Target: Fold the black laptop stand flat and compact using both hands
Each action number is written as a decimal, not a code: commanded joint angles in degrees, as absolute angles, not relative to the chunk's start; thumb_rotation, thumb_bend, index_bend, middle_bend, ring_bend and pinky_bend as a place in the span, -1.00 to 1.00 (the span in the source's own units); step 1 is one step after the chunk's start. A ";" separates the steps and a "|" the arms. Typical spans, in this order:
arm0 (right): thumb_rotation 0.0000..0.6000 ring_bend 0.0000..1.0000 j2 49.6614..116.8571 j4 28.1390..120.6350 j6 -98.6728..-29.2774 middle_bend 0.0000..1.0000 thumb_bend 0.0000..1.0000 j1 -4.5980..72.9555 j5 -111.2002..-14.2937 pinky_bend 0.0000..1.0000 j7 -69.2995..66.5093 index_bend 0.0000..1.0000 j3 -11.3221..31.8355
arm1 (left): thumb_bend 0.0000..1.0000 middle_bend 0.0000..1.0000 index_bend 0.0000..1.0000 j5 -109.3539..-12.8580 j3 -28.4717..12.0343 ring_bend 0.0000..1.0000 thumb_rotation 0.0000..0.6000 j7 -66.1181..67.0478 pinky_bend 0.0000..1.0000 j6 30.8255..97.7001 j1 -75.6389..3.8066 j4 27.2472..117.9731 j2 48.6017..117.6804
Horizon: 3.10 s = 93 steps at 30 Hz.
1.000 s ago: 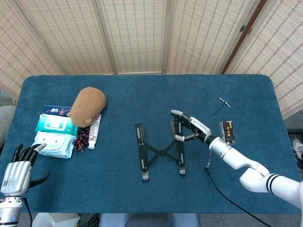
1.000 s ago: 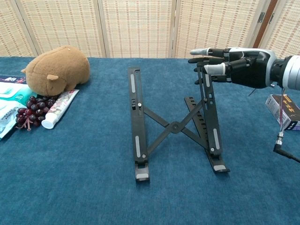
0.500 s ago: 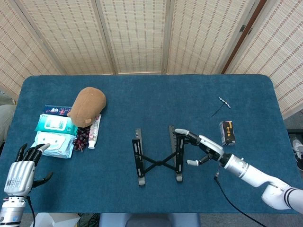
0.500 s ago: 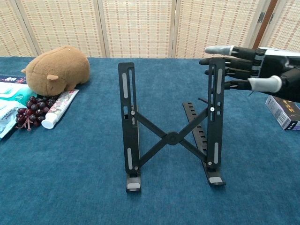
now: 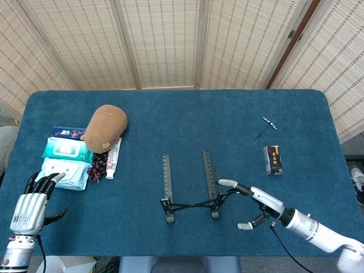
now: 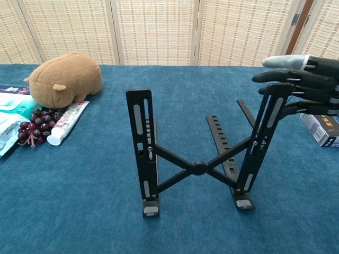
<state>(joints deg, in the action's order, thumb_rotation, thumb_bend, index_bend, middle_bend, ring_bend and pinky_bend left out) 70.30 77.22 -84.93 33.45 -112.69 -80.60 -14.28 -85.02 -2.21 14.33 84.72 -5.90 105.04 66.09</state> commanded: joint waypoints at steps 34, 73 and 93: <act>1.00 -0.89 73.77 81.79 -79.28 -0.85 -1.00 33.76 -107.84 -0.63 -70.59 -1.00 -12.99 | -0.66 -0.64 -0.67 -87.04 -1.52 -0.64 1.00 11.31 -1.00 85.58 -5.52 103.61 65.79; 1.00 -0.89 79.53 75.19 -78.43 -0.85 -1.00 32.68 -107.42 -0.63 -83.96 -1.00 -18.40 | -0.66 -0.64 -0.66 -86.55 -1.45 -0.64 1.00 12.40 -1.00 83.40 -6.62 103.02 66.75; 1.00 -0.89 65.80 88.77 -94.96 -0.86 -1.00 28.02 -108.47 -0.63 -67.59 -1.00 -12.65 | -0.65 -0.64 -0.56 -97.51 3.29 -0.64 1.00 -1.03 -1.00 70.12 -15.90 99.64 62.75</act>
